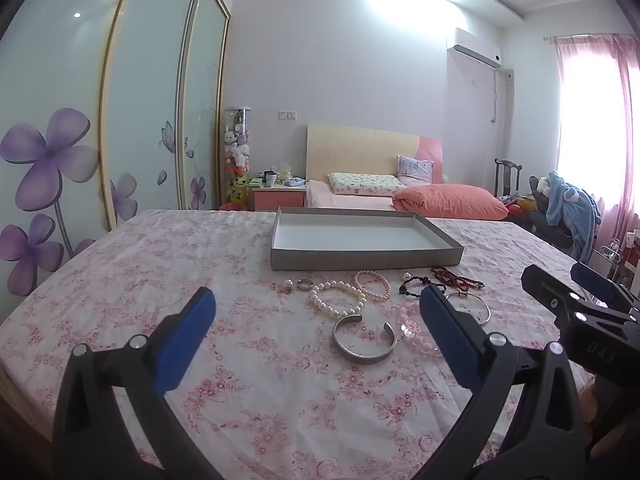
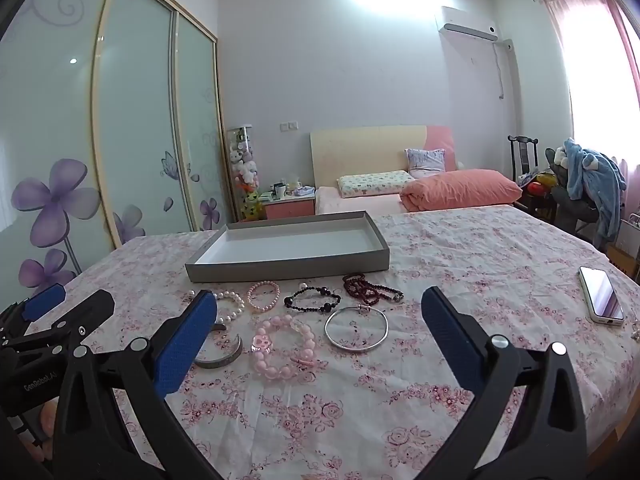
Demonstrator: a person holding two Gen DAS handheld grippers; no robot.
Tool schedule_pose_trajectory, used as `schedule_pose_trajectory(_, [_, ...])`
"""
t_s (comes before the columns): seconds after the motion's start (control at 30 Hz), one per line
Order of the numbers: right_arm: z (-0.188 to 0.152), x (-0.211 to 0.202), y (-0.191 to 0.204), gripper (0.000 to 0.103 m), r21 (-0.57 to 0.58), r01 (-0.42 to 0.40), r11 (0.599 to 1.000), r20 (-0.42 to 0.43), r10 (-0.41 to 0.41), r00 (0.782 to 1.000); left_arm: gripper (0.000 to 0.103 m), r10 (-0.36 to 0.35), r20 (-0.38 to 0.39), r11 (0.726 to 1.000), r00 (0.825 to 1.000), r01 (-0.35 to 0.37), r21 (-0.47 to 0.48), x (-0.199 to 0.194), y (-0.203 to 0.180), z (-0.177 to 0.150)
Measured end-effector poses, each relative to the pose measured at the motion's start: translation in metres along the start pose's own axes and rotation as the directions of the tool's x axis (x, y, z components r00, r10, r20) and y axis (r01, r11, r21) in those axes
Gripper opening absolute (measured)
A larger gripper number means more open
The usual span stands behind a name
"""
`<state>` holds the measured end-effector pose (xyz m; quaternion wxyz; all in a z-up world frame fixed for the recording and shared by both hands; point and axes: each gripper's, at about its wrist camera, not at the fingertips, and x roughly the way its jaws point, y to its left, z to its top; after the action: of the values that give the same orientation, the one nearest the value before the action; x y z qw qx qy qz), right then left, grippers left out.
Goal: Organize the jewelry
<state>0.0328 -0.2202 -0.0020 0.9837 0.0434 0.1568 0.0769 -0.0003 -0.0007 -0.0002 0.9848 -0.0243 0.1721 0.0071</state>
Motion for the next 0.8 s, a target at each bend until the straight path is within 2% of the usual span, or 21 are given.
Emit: schedule_pose_trajectory(0.8, [-0.0007, 0.0004, -0.0010, 0.101, 0.003, -0.002, 1.000, -0.001, 0.002, 1.000, 0.099, -0.004, -0.002, 1.000, 1.000, 0.004, 0.000, 0.0004, 0.0005, 0.0003])
